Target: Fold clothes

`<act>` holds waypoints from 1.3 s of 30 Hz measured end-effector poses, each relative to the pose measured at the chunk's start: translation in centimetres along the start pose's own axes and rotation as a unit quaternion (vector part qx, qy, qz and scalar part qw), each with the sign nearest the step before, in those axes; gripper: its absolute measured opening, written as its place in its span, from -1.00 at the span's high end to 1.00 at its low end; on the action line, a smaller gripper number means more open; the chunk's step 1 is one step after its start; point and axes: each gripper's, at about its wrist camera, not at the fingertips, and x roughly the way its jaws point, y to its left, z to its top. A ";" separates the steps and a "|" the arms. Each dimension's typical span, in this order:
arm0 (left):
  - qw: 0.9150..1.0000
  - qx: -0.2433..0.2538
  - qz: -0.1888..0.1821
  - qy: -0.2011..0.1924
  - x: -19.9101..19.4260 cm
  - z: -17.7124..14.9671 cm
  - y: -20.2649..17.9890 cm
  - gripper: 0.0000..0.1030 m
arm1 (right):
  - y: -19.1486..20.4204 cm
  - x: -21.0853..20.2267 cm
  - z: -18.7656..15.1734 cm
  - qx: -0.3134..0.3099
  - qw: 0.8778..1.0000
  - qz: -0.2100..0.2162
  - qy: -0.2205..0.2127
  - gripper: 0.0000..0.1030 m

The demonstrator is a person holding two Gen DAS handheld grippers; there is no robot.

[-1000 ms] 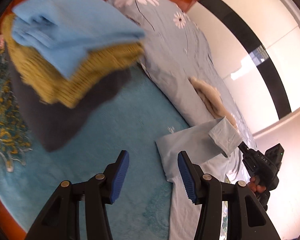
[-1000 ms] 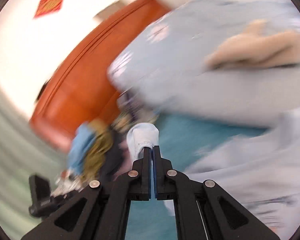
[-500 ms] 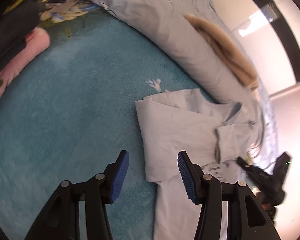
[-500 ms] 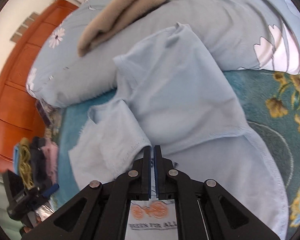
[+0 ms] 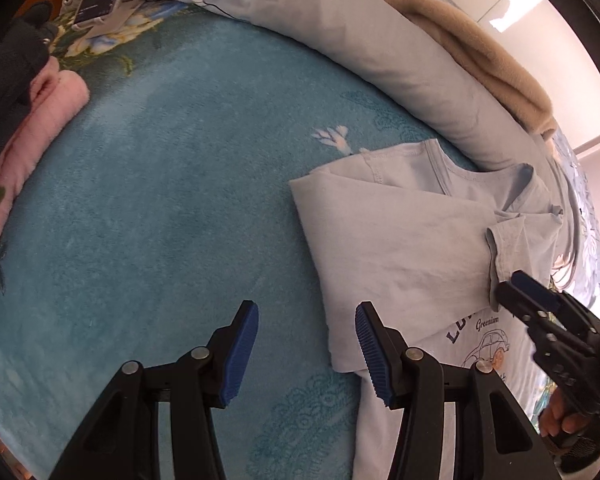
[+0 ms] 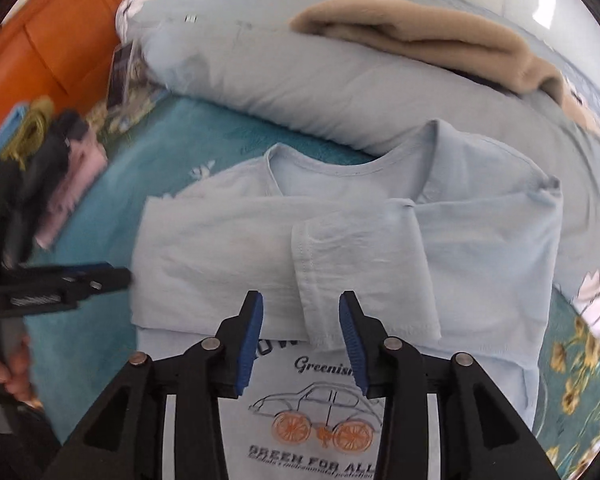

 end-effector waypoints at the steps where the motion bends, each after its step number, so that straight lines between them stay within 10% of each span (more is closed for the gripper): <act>1: 1.000 -0.004 -0.002 -0.001 -0.1 0.0 0.2 -0.07 | 0.1 0.5 0.0 -0.002 1.000 -0.006 0.006 0.20; 6: 1.000 -0.006 -0.013 0.001 -0.1 -0.2 -0.4 -0.07 | -0.2 1.4 -0.2 0.007 0.999 -0.034 0.022 0.23; 11: 1.000 -0.001 -0.014 0.003 -0.4 -0.3 -1.1 -0.07 | -2.0 0.6 0.1 0.044 0.999 -0.013 0.017 0.91; 21: 1.000 -0.005 -0.016 0.002 -0.4 -0.2 -1.4 -0.06 | -11.8 -6.3 0.0 0.140 0.988 -0.026 -0.065 0.92; 39: 0.998 -0.022 -0.049 0.015 -2.0 -2.4 -1.2 -0.06 | -17.9 -2.9 -2.2 0.253 0.967 -0.021 -0.012 0.90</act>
